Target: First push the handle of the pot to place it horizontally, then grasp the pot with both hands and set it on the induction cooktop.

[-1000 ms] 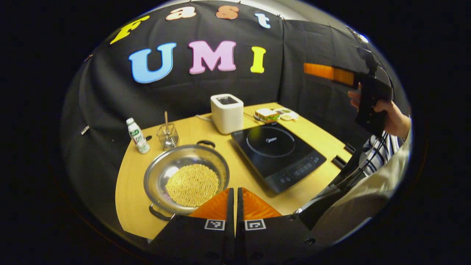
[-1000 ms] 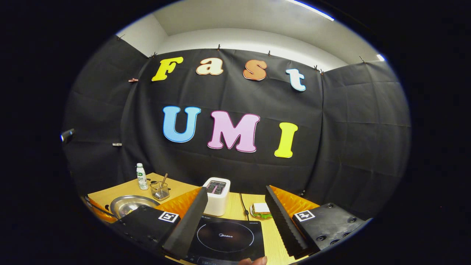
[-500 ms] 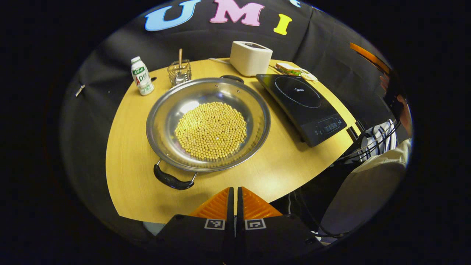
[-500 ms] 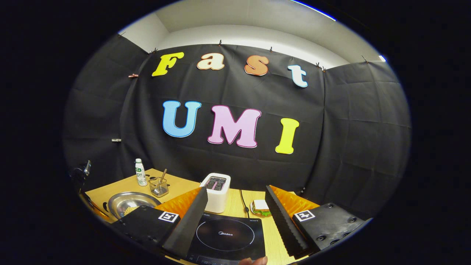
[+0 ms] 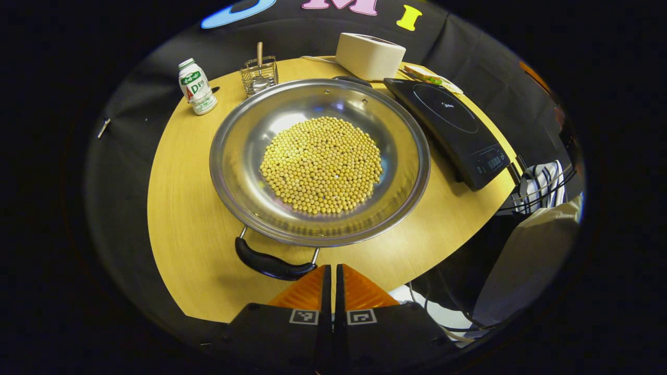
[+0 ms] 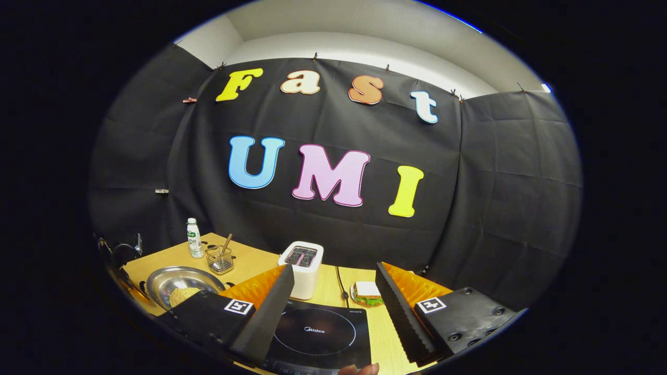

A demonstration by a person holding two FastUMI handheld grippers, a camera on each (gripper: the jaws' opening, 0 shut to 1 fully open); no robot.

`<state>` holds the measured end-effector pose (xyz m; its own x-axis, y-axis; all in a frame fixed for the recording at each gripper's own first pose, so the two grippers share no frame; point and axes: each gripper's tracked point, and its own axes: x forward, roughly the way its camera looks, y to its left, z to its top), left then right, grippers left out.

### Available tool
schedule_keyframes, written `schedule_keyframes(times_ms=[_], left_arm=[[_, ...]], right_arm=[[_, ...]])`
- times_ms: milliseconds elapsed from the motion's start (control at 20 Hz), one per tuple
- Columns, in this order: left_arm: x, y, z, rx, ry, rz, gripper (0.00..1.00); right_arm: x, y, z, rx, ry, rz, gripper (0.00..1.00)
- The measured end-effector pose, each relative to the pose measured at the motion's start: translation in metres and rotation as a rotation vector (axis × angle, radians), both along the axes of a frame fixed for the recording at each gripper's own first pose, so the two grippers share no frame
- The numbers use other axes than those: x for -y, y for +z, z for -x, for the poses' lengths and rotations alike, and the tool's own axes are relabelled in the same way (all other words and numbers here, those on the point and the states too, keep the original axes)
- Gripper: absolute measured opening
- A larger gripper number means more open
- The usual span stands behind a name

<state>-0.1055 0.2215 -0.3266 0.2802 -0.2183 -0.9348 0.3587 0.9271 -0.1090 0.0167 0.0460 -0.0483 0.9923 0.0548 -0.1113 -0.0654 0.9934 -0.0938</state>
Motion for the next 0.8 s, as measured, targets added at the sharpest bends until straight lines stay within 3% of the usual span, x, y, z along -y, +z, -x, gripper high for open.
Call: schedule_keyframes(times_ms=[800], left_arm=[[-0.085,-0.006,-0.050,0.038,-0.030,-0.129,0.05]], right_arm=[[-0.007,-0.011,-0.007,-0.028,0.008,0.020,0.98]])
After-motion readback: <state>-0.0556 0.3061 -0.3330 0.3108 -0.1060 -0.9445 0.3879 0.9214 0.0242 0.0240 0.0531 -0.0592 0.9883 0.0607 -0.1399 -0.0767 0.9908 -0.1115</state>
